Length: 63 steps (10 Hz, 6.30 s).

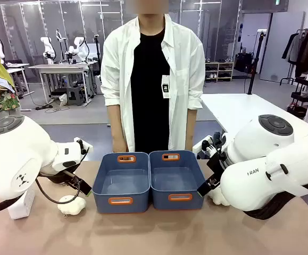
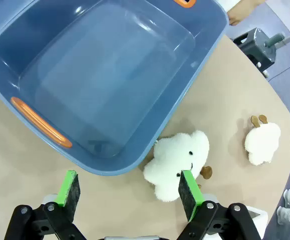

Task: Sort the digital clocks into the basket.
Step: Pick up the Digital clock from the table and place it into the empty Plastic storage basket.

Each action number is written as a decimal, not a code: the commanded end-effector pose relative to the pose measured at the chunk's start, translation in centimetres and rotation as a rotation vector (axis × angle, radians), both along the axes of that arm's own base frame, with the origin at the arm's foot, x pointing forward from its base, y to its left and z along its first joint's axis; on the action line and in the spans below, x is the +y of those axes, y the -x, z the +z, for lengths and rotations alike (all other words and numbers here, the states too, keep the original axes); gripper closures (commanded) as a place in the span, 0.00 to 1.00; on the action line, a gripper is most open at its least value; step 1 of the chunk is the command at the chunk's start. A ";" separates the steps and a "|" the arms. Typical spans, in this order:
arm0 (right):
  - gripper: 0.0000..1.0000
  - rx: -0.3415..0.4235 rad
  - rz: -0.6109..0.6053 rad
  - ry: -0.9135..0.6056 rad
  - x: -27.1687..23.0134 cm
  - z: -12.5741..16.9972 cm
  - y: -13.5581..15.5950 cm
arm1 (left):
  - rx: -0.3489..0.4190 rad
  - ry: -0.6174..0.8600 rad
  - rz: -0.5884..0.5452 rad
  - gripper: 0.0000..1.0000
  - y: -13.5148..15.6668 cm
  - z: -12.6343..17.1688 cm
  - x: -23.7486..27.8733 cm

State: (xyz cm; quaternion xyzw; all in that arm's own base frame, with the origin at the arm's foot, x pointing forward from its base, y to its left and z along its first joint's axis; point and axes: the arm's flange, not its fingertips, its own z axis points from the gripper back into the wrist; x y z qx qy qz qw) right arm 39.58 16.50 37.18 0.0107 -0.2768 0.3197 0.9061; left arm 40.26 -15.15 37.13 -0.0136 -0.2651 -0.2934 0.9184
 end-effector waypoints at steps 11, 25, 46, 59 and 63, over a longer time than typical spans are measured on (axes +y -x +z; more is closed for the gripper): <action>0.00 0.232 0.004 -0.237 -2.8 8.9 -1.9 | 0.150 0.173 -0.093 0.00 -0.4 5.0 1.6; 0.00 0.301 -0.371 -1.240 -35.6 12.7 13.9 | 0.121 1.247 0.143 0.00 16.7 7.1 36.2; 0.00 0.285 -0.378 -1.279 -36.8 13.0 14.7 | 0.127 1.255 0.156 0.00 17.0 6.8 37.6; 0.00 0.285 -0.378 -1.279 -36.8 13.0 14.7 | 0.273 1.001 0.244 0.00 15.6 8.9 36.2; 0.00 0.285 -0.378 -1.279 -36.8 13.0 14.7 | 0.540 0.560 0.422 0.00 7.8 12.5 32.1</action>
